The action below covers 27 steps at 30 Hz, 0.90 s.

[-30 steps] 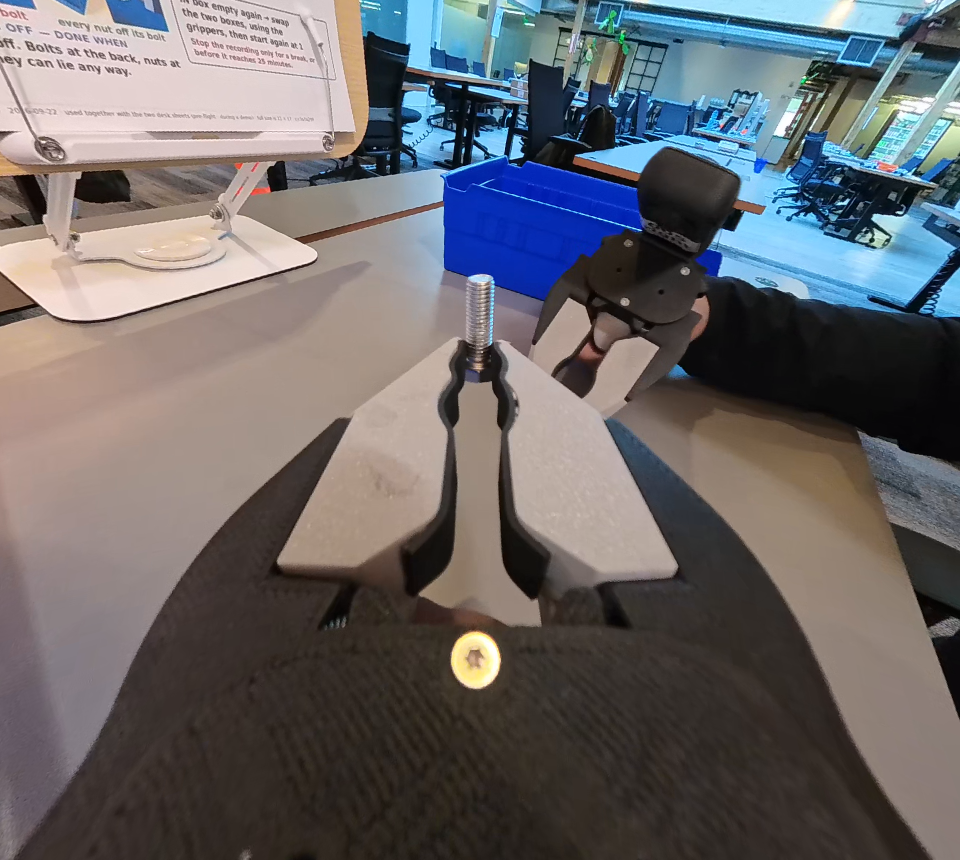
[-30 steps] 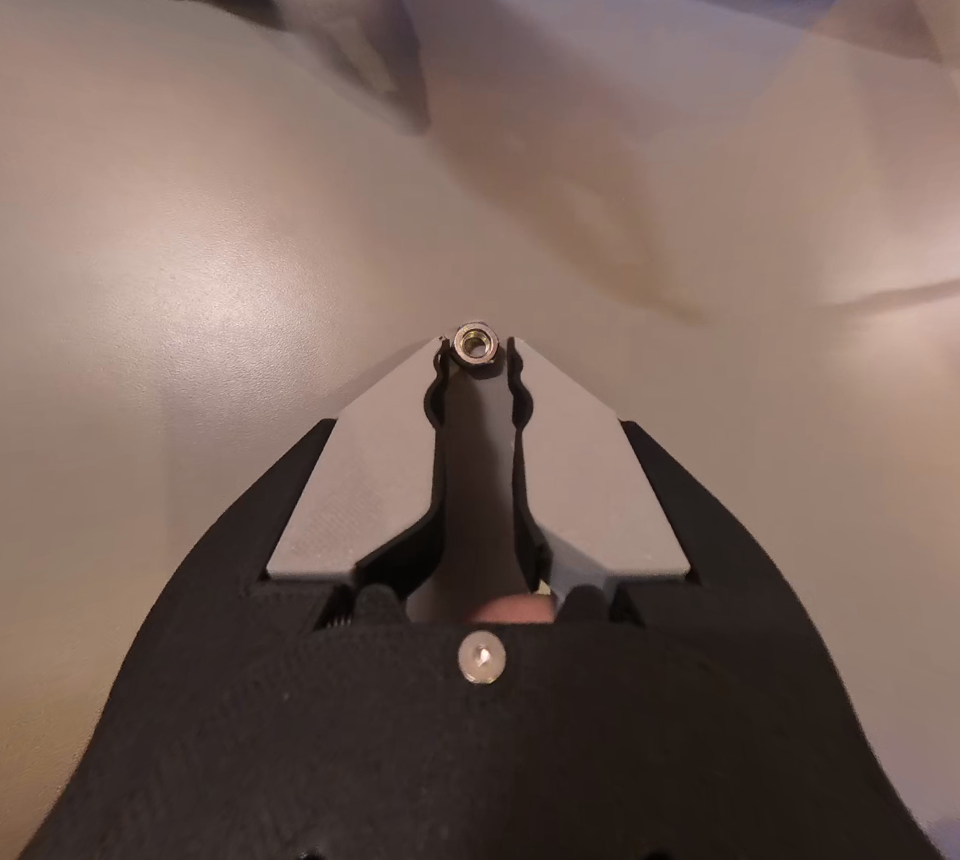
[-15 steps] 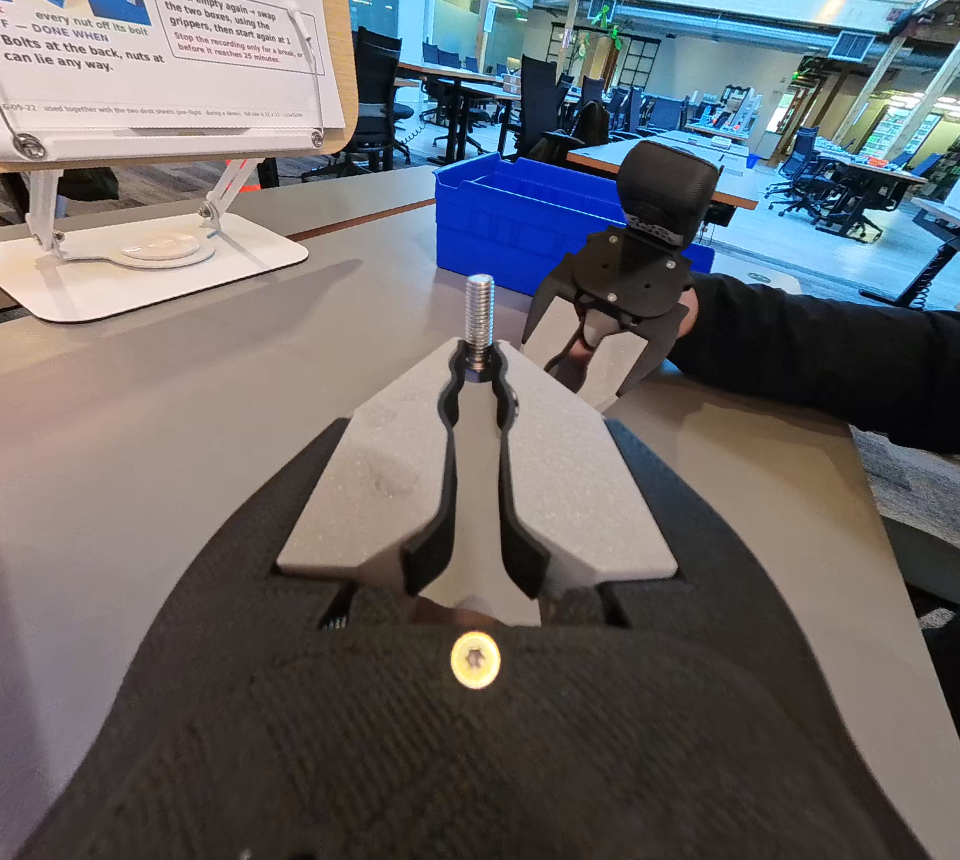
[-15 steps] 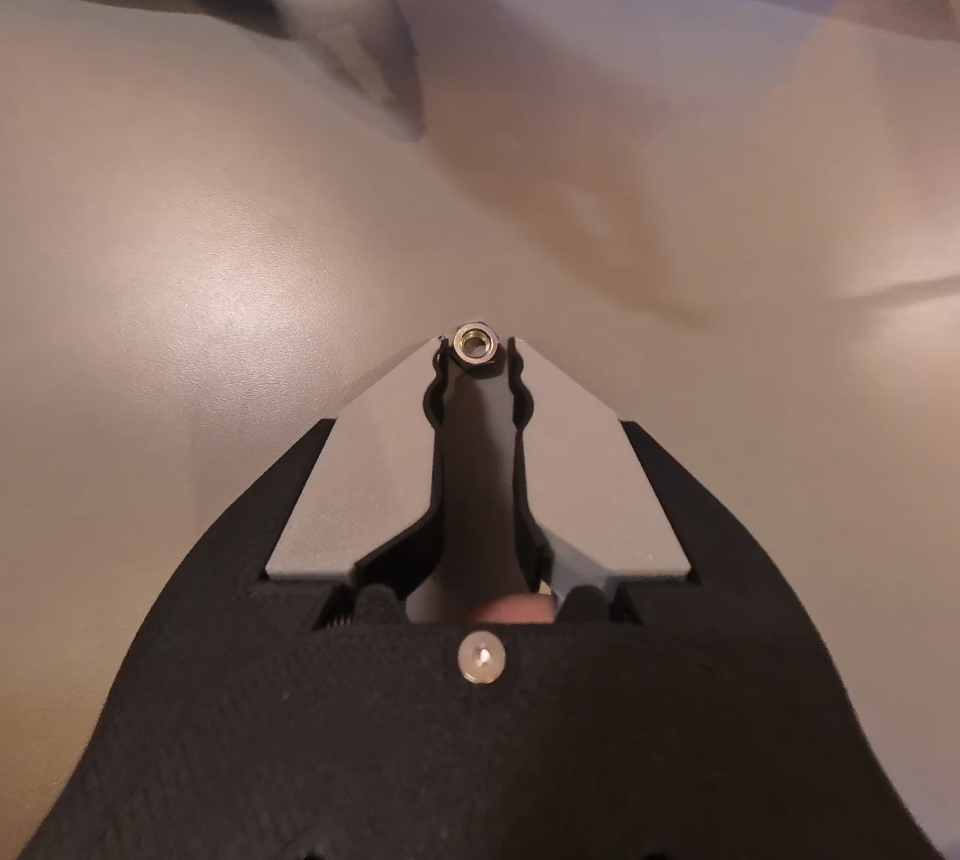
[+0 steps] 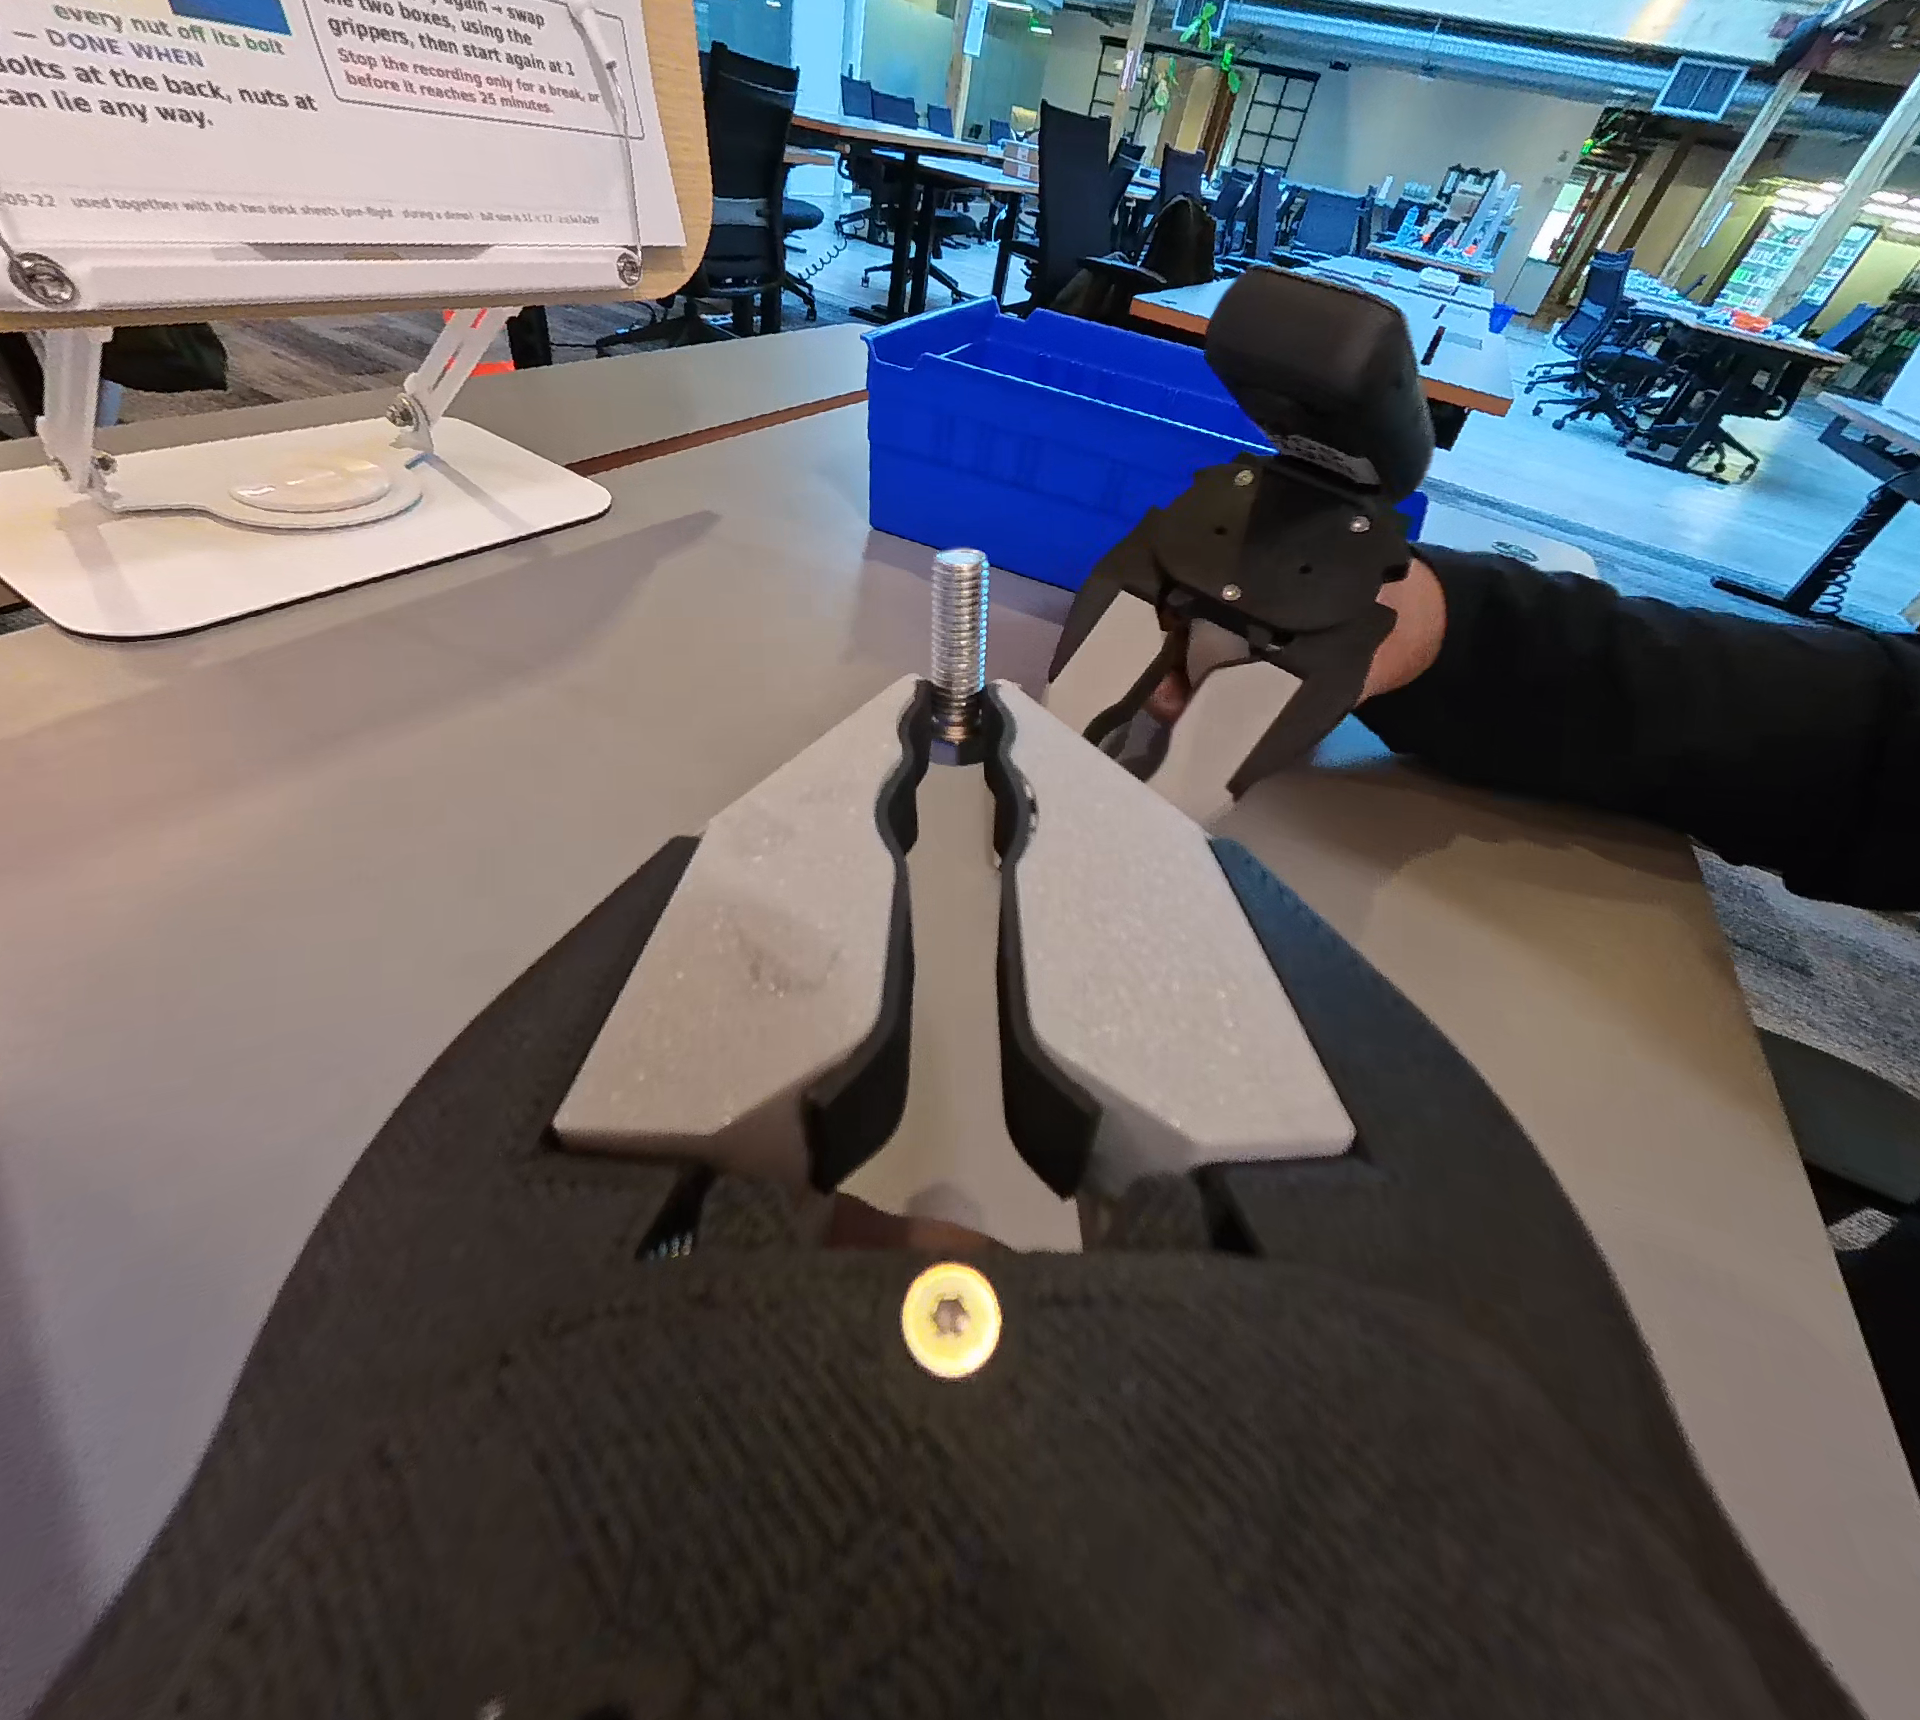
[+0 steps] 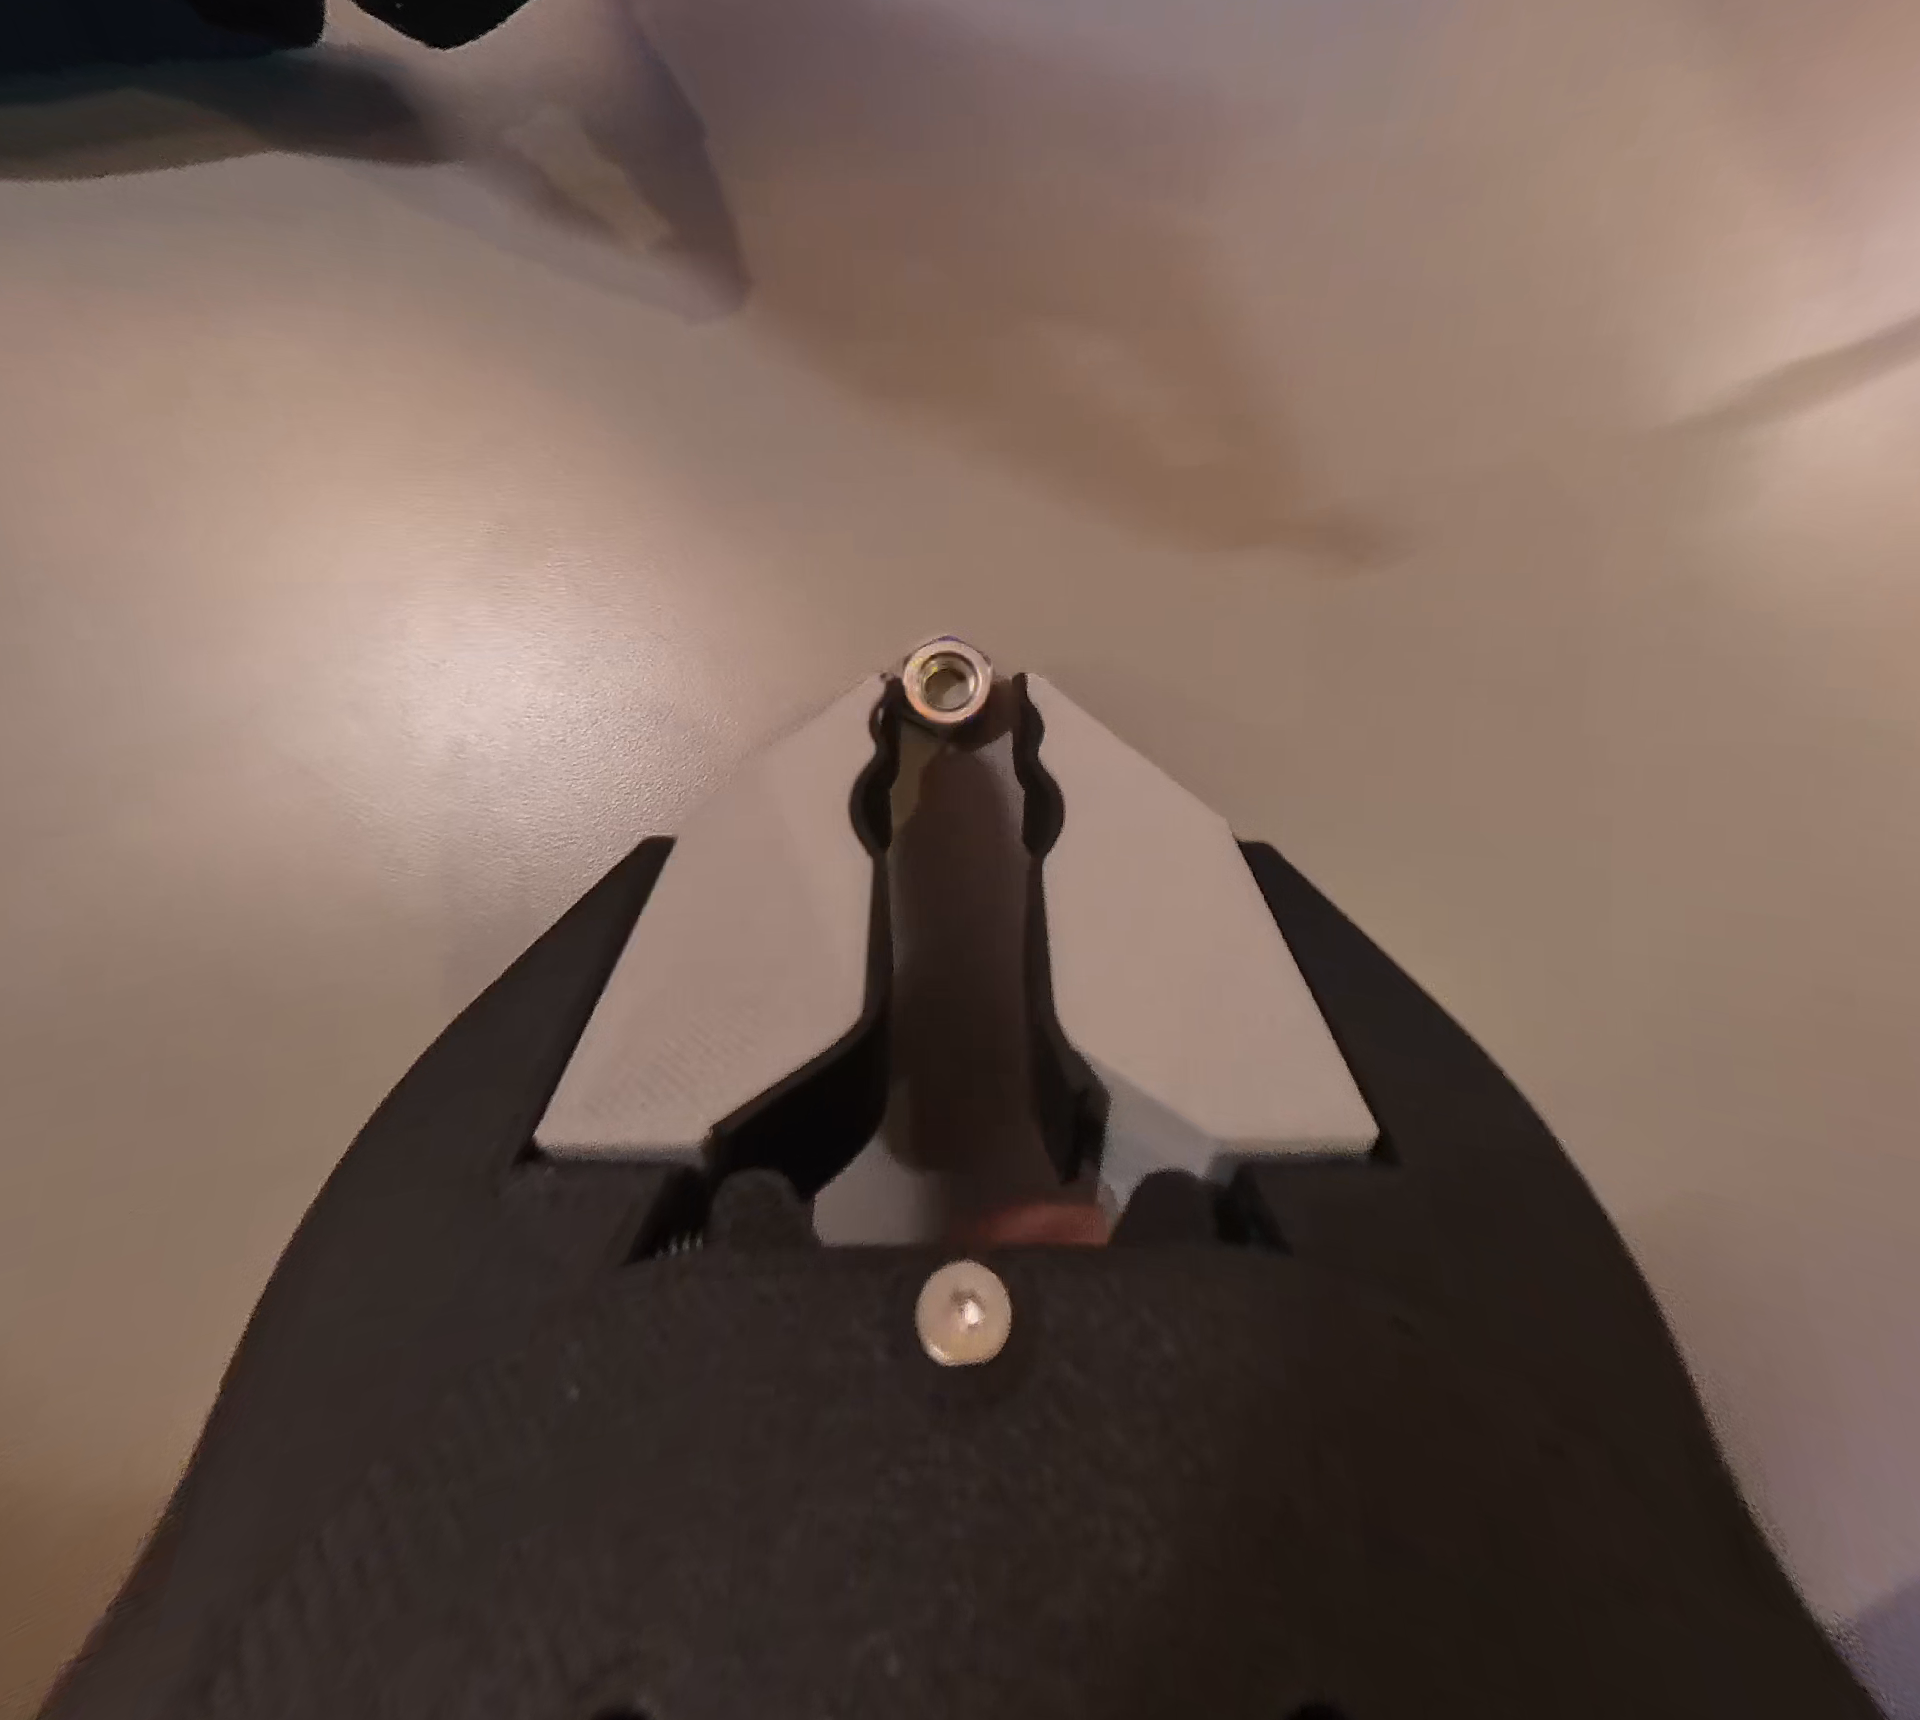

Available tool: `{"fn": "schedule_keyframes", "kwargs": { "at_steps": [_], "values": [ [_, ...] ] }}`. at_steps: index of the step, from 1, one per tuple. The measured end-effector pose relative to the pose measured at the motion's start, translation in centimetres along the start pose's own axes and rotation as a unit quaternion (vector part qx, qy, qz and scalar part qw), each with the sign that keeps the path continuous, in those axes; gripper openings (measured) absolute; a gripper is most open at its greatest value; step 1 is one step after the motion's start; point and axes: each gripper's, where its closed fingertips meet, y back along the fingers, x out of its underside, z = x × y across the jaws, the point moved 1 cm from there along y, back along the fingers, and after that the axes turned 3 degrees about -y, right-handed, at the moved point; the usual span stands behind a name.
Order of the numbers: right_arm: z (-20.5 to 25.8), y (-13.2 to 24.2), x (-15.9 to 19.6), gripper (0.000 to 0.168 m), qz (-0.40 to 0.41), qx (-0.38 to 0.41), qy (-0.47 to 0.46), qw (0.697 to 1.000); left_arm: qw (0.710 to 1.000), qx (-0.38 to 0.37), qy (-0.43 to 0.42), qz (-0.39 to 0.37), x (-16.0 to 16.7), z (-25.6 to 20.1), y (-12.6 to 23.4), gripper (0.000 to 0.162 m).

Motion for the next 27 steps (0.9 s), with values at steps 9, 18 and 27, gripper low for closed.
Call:
{"fn": "schedule_keyframes", "kwargs": {
  "at_steps": [9,18,27],
  "values": [
    [0.0,-0.2,-0.1,0.019,0.001,0.028,0.002,1.000,1.000,0.007,0.002,0.008,0.4,-0.2,-0.2,0.006],
    [-0.2,1.6,-1.6,0.014,-0.046,-0.003,-0.008,0.999,0.998,0.059,-0.003,0.031,1.5,-2.0,-1.0,0.006],
    [2.8,8.5,-9.3,0.014,-0.154,-0.092,0.032,0.983,0.991,0.083,-0.106,-0.014,1.1,-4.9,-1.9,0.007]
  ]
}}
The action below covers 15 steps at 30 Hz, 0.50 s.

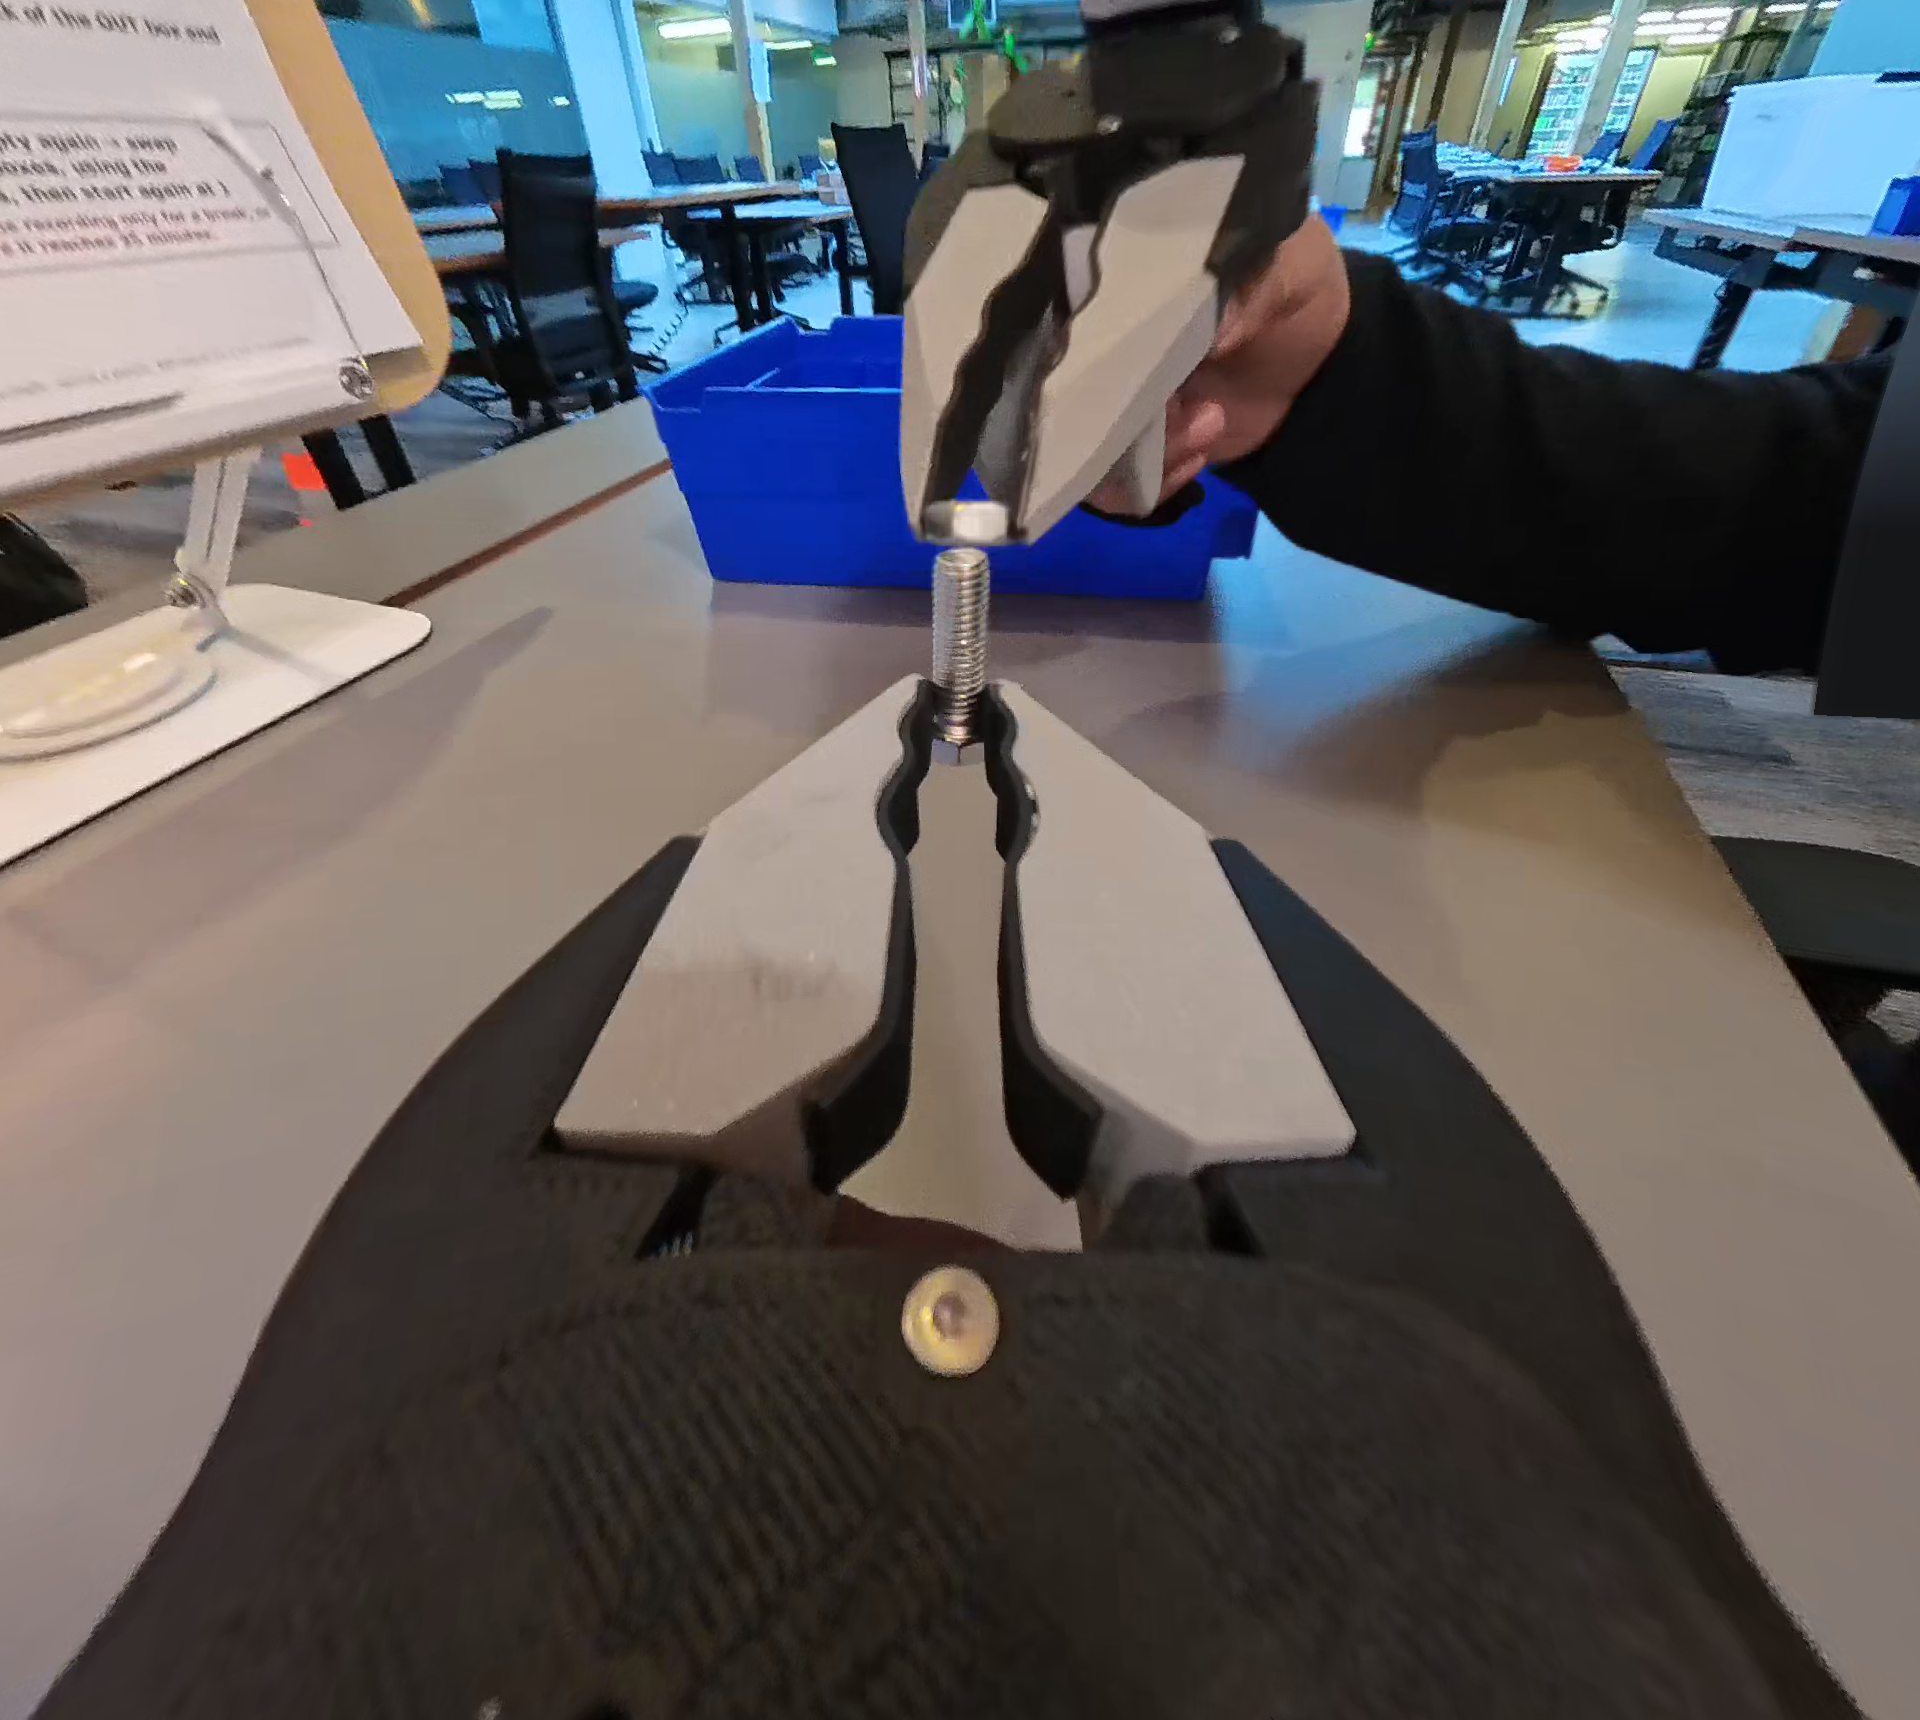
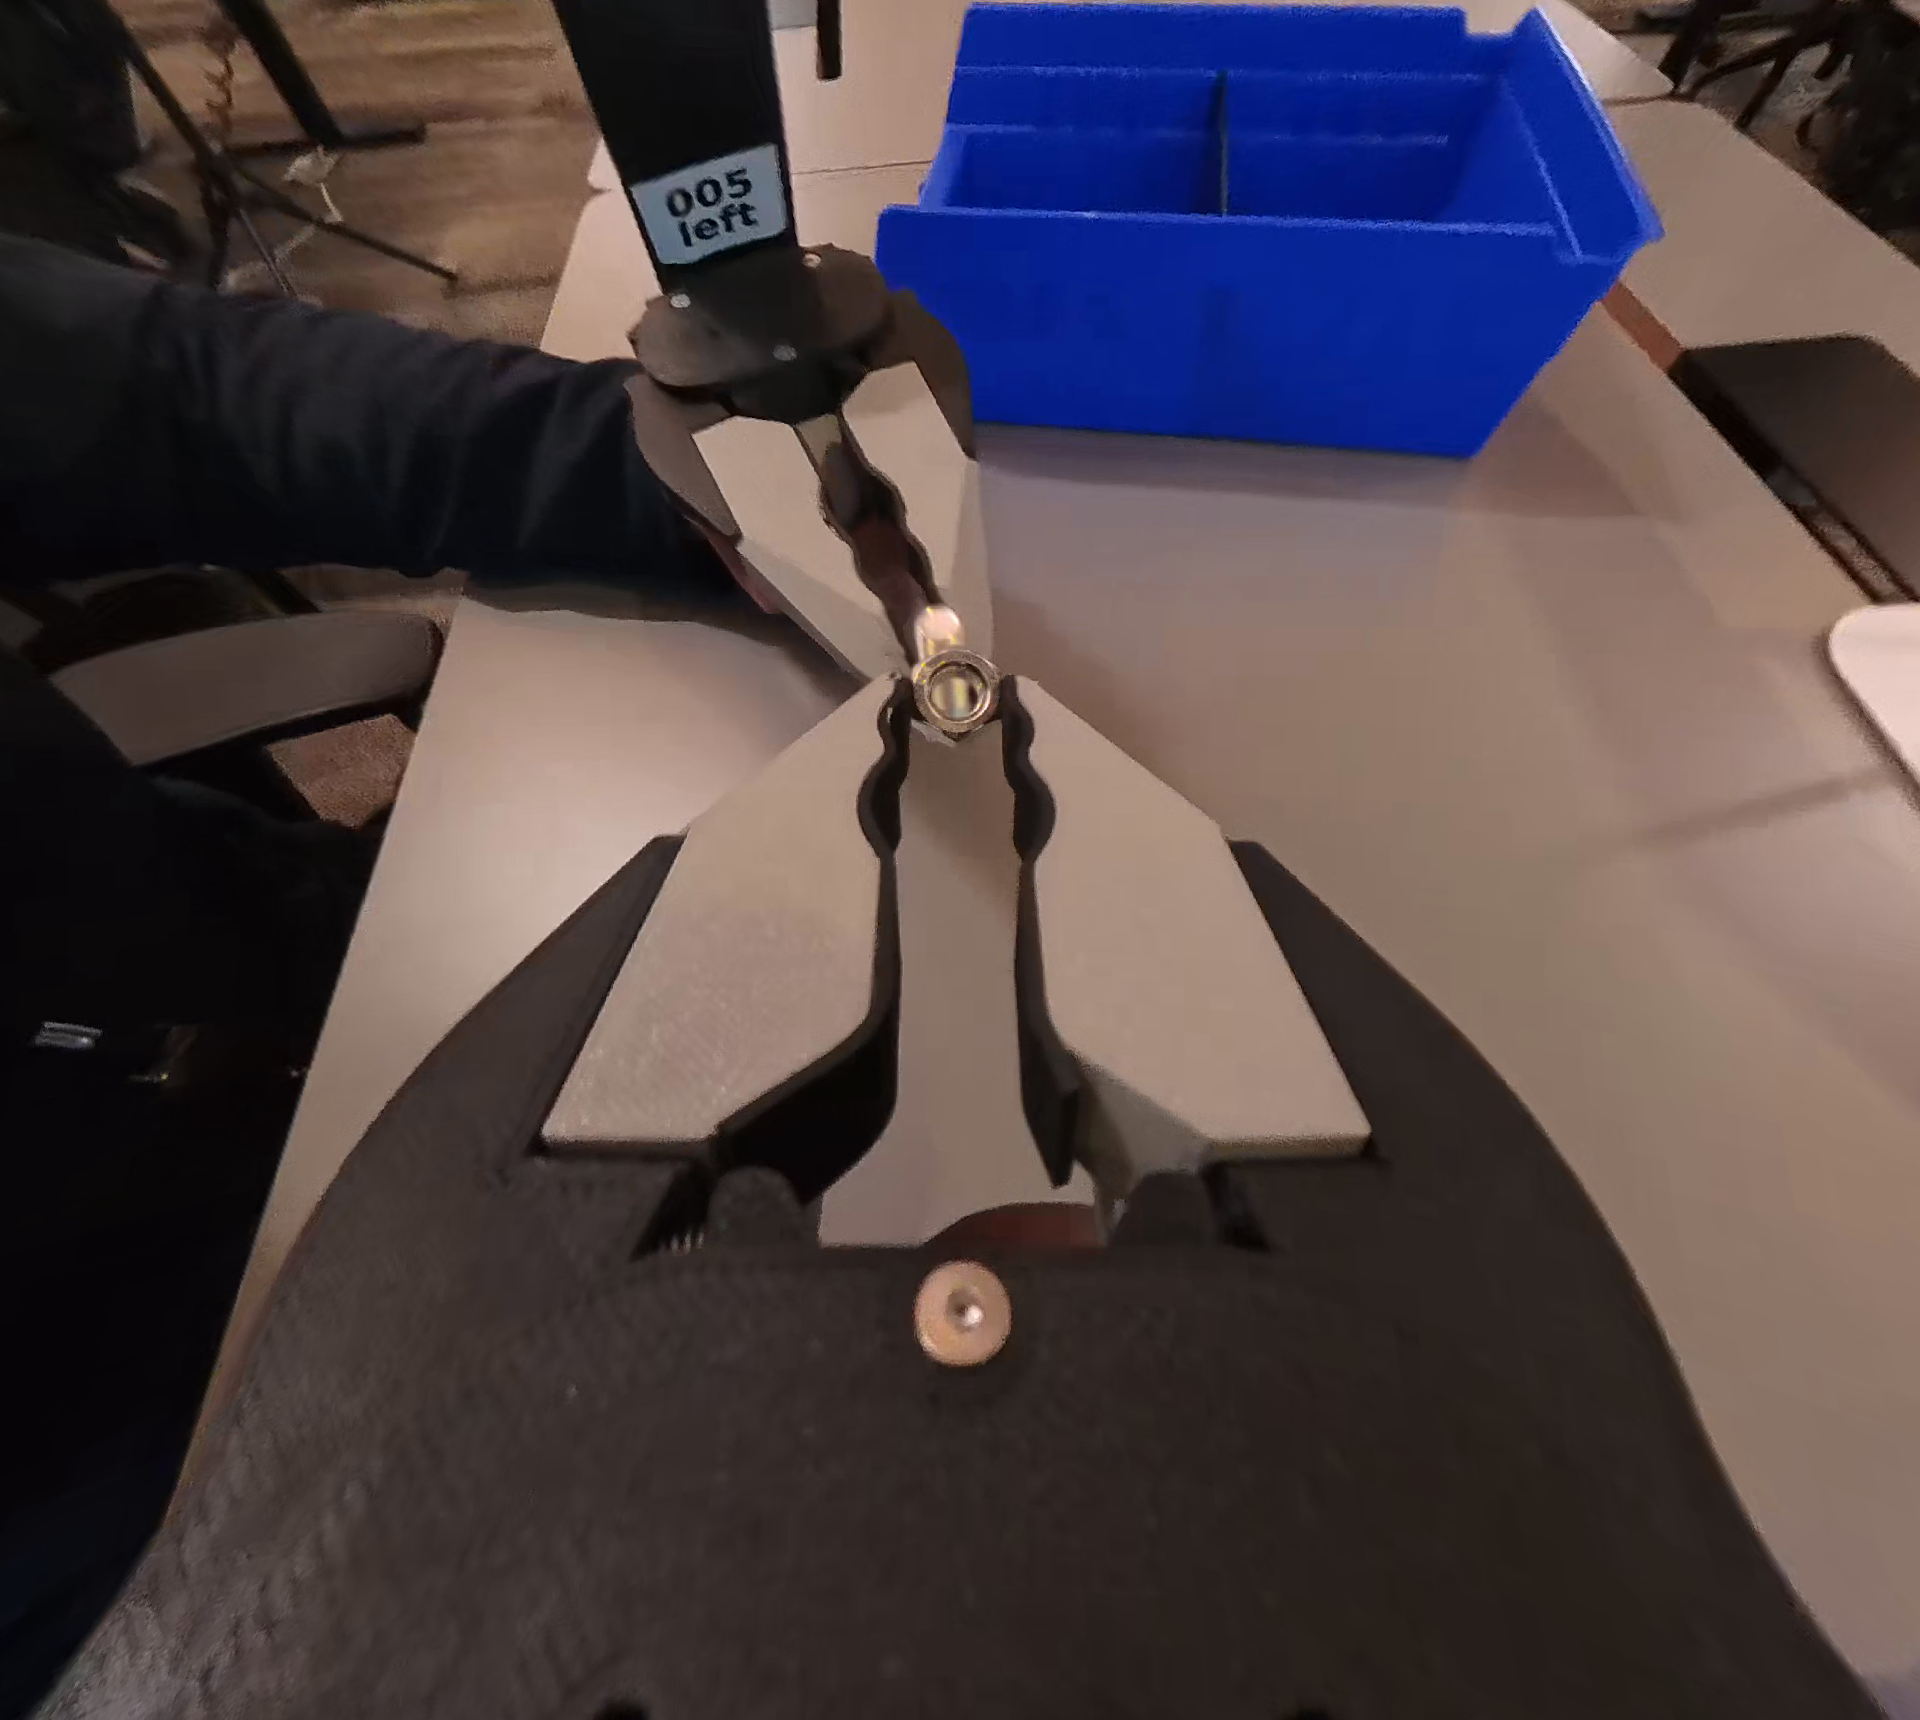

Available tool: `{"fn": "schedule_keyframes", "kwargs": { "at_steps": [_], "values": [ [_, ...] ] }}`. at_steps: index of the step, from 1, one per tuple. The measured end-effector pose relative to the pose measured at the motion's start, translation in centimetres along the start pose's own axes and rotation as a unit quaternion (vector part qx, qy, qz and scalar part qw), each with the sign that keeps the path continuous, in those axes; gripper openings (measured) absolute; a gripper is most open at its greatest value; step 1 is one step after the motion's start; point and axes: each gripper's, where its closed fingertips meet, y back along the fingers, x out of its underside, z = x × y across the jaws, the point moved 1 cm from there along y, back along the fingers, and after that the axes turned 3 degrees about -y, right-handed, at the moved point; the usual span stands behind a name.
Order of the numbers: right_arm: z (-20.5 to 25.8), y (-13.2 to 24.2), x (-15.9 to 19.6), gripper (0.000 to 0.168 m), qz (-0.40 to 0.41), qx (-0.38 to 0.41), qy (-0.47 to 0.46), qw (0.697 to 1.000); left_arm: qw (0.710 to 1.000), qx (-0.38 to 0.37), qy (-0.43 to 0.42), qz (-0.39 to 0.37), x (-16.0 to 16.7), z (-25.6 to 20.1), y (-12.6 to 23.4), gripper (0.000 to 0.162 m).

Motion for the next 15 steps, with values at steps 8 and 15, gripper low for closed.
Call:
{"fn": "schedule_keyframes", "kwargs": {
  "at_steps": [8,15],
  "values": [
    [-0.3,-1.7,-1.9,0.014,0.049,0.016,0.055,0.997,0.999,-0.035,-0.014,-0.005,-0.4,1.0,0.5,0.006],
    [-0.6,-1.7,-2.1,0.014,0.048,0.001,0.056,0.997,0.999,-0.050,-0.015,-0.004,-0.7,1.4,0.7,0.006]
  ]
}}
